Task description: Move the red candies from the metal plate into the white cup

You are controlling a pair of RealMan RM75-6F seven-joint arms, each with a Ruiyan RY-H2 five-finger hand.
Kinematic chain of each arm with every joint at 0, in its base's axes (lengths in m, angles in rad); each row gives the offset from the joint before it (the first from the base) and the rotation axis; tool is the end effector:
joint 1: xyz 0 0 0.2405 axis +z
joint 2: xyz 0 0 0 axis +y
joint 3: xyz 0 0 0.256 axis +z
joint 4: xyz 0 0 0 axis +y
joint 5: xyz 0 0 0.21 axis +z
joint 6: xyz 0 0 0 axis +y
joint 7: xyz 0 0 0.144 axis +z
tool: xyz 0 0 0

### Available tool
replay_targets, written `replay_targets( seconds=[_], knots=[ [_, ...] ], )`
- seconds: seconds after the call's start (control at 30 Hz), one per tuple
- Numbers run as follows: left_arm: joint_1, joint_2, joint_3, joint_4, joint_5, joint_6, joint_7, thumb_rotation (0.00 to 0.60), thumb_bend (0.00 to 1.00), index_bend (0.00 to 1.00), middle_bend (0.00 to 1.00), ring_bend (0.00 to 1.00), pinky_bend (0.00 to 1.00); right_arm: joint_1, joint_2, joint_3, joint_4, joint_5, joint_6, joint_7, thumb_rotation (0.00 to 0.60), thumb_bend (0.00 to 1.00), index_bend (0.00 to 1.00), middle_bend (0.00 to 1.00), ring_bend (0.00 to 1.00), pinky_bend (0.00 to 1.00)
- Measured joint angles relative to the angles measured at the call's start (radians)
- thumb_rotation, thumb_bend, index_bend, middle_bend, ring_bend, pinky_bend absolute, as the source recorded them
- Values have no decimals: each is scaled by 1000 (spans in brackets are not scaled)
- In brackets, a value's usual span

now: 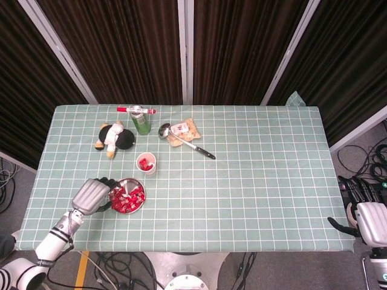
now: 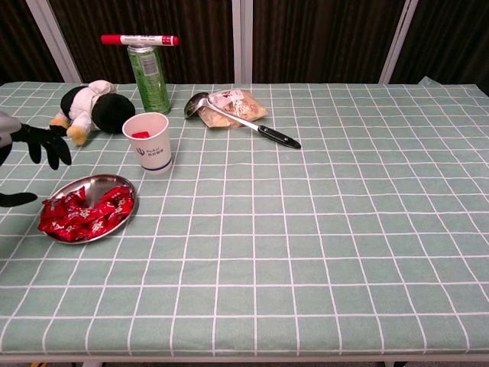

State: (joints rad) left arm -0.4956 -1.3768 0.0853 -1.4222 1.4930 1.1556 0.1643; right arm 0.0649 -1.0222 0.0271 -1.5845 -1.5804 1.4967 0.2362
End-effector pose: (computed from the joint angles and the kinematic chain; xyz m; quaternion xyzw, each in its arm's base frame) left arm -0.2589 0.2632 0.0307 -0.7845 -0.3163 -0.3168 0.4292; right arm -0.3173 -0.1705 0.1868 0.5923 -0.4147 0.4238 0.5456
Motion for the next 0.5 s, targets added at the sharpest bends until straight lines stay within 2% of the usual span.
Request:
replay_targets(
  seconds=[0.07,0.3,0.5],
  knots=[
    [1,-16,3,24,6,-9,8,600,269,440,390,280,420,-2,1,-1,-3,-2,3,-3,600,72,0,130,0,0],
    [-4,-51,5,94,11,-62,26,600,286,446,337,212,350,-7,6,-2,-13,-1,10,-13,600,72,0,130,0,0],
    [-6,-65,3,134,8,-89,27,600,303,451,323,198,325,-6,6,-2,-19,1,8,-22,600,72,0,130,0,0]
  ],
)
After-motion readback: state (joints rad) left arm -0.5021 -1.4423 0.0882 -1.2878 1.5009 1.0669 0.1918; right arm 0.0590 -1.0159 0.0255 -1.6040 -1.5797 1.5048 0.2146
